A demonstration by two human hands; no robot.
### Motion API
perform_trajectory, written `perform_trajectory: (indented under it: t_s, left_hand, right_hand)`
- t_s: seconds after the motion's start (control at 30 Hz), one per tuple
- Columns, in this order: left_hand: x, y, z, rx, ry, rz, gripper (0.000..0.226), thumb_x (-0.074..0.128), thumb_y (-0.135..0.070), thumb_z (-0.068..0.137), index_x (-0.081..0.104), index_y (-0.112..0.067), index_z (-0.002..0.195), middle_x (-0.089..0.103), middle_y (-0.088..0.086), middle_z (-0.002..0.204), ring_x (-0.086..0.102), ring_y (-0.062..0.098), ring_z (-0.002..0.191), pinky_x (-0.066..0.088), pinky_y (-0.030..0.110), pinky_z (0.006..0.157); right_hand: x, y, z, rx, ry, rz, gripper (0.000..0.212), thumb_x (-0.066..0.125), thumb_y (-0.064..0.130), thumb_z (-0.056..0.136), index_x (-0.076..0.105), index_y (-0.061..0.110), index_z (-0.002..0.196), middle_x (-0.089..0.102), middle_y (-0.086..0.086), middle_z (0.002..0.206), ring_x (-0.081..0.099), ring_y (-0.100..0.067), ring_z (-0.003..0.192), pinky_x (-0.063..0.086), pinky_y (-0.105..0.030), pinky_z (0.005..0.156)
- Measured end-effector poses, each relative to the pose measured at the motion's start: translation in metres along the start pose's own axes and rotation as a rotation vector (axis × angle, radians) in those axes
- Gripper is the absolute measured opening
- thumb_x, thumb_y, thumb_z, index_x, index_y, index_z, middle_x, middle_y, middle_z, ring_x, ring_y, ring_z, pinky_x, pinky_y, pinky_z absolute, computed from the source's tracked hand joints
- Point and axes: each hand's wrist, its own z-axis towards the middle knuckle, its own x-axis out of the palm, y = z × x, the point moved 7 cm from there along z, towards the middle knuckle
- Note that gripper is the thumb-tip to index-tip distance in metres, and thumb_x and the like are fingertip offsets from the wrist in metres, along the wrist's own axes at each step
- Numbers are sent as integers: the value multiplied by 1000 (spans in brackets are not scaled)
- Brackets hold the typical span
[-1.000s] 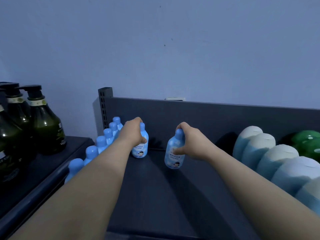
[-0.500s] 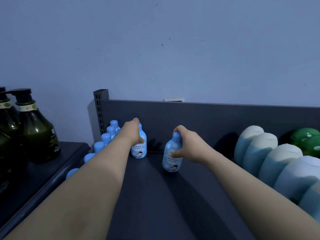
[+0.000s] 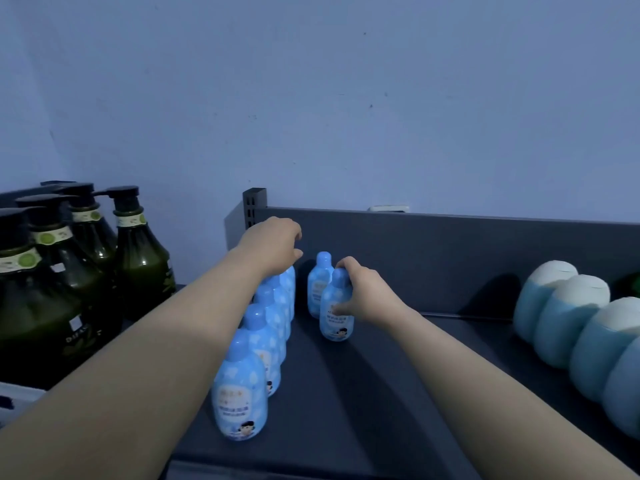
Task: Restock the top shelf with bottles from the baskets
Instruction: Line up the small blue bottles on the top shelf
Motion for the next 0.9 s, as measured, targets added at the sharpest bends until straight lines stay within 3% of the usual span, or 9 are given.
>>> perform_trajectory:
  t_s: [0.2,0.43,0.63,0.77,0.9]
  left_hand:
    - [-10,7,-19,60,-44,-3,37,54,-38,92,55,-20,124,60,-4,119,54,18,109,44,30,78]
    - [-9,7,-24,76,-36,-39,35,51,-39,94,56,-21,123,61,-5,120,55,18,109,46,31,82]
    - [0,5,-33,87,1,-61,32,49,-38,95,57,-20,120,61,-5,116,55,18,106,47,33,82]
    - [2,-2,-40,104,6,-56,29,49,-37,93,60,-16,110,64,-2,107,58,21,99,51,39,82]
    - [1,-24,-50,156,4,-56,24,48,-35,92,60,-15,99,63,-3,96,58,22,92,47,34,72]
  right_hand:
    - [12,11,14,28,-4,-38,66,68,22,81,34,28,137,39,-6,112,54,-23,88,52,-35,78]
    - [12,13,14,22,1,-17,69,69,25,82,33,32,140,44,-3,107,51,-18,92,45,-27,75]
    - [14,14,7,12,-46,-40,80,71,34,79,25,38,145,49,-2,104,53,-18,90,52,-35,81]
    - [3,10,-11,25,-99,-158,79,63,47,86,21,30,150,44,0,137,53,-20,115,48,-35,91]
    - [-22,6,-45,18,-167,-287,66,53,43,94,28,19,150,35,0,153,32,-16,140,31,-30,110]
